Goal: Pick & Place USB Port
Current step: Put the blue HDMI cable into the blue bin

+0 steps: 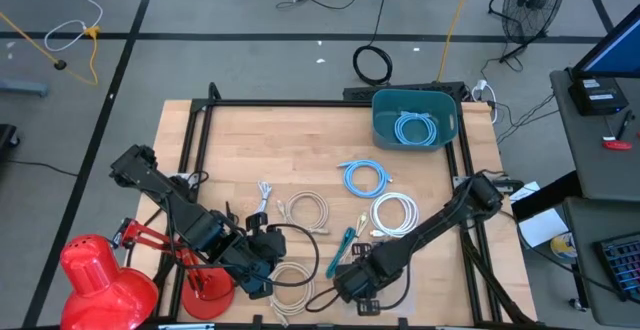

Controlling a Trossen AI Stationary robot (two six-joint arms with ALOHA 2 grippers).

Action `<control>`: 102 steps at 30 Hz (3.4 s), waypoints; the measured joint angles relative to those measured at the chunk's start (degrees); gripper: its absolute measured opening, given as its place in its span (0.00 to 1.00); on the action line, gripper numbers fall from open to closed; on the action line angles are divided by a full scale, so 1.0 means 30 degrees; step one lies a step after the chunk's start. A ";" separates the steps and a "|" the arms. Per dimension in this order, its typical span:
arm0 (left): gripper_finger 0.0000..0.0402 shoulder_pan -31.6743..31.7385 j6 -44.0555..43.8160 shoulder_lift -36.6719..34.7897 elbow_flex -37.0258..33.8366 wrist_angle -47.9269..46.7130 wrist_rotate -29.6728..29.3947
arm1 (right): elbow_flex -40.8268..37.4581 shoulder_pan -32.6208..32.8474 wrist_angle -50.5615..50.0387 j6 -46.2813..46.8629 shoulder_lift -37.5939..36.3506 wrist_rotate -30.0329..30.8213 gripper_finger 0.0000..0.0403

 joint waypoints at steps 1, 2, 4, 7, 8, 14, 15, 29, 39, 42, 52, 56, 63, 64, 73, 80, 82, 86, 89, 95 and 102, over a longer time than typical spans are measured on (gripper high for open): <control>0.12 0.0000 0.0042 0.0000 0.0000 0.0000 -0.0035 | 0.0000 -0.0058 -0.0036 0.0126 -0.0267 -0.0006 0.28; 0.12 0.0000 0.0042 0.0000 0.0000 0.0000 -0.0074 | 0.0000 -0.0125 -0.0027 0.0233 -0.0561 0.0004 0.28; 0.12 0.0000 0.0063 0.0000 0.0000 0.0000 -0.0101 | 0.0000 -0.0197 0.0022 0.0373 -0.1246 0.0046 0.27; 0.12 0.0000 0.0256 0.0000 0.0000 0.0000 -0.0123 | 0.0002 -0.0473 0.0349 0.0747 -0.2371 0.0415 0.26; 0.12 0.0000 0.0273 0.0000 0.0000 0.0000 -0.0123 | 0.0015 -0.0562 0.0600 0.0810 -0.2777 0.0705 0.26; 0.12 0.0000 0.0256 -0.0002 0.0000 0.0000 -0.0886 | 0.0015 -0.0971 0.3552 0.0818 -0.5185 0.3778 0.25; 0.12 0.0000 0.0165 -0.0007 0.0000 0.0007 -0.1016 | 0.0015 -0.1031 0.4165 0.0711 -0.5532 0.4437 0.25; 0.12 0.0334 -0.3621 -0.0007 0.0000 -0.0007 -0.4262 | -0.0969 -0.1200 0.4858 -0.1213 -0.9280 1.3698 0.24; 0.12 0.2325 -0.5290 -0.0007 0.0000 0.0193 -0.5951 | -0.4799 -0.2654 0.4707 -0.0845 -1.2429 1.8646 0.23; 0.12 0.3219 -0.5190 -0.0007 0.0000 0.1132 -0.5841 | -0.6240 -0.3746 0.4680 -0.0778 -1.3752 1.8568 0.23; 0.12 0.5896 -0.3785 -0.0007 0.0000 0.4826 -0.4901 | -0.9620 -0.7895 0.4673 -0.2372 -1.7334 1.8238 0.23; 0.12 0.6496 -0.2999 -0.0007 0.0000 0.5747 -0.4559 | -0.9938 -1.0414 0.4404 -0.2254 -1.7622 1.5859 0.23; 0.12 0.7345 -0.1412 -0.0007 0.0000 0.6554 -0.3719 | -0.9952 -1.4488 0.4446 -0.2513 -1.6594 1.1504 0.23; 0.12 0.7476 -0.1235 -0.0007 0.0000 0.6469 -0.3657 | -0.9952 -1.4881 0.4406 -0.2599 -1.6425 1.0869 0.23; 0.12 0.8455 -0.0074 -0.0007 -0.0003 0.4532 -0.2087 | -0.9945 -1.6321 0.4250 -0.6393 -1.3390 0.5845 0.23; 0.12 0.8292 0.0060 -0.0007 -0.0002 0.4379 -0.1955 | -0.9945 -1.5741 0.4131 -1.0167 -1.0870 0.5013 0.23; 0.12 0.8193 0.0079 -0.0007 -0.0001 0.4371 -0.1954 | -0.9945 -1.5508 0.3890 -1.1121 -1.0414 0.5024 0.23; 0.12 0.7912 0.0064 -0.0007 -0.0007 0.4335 -0.1959 | -0.9938 -1.5180 0.3650 -1.2664 -0.9577 0.4989 0.24; 0.12 0.7669 0.0064 -0.0007 -0.0007 0.4335 -0.1966 | -0.9938 -1.5016 0.3468 -1.3429 -0.9201 0.5021 0.28; 0.12 0.7242 0.0269 -0.0007 -0.0007 0.4269 -0.1980 | -0.9933 -1.5027 0.3471 -1.3508 -0.8823 0.5060 0.38; 0.12 0.6907 0.0404 -0.0007 -0.0007 0.4262 -0.2065 | -0.9930 -1.5550 0.3475 -1.3025 -0.8714 0.5032 0.44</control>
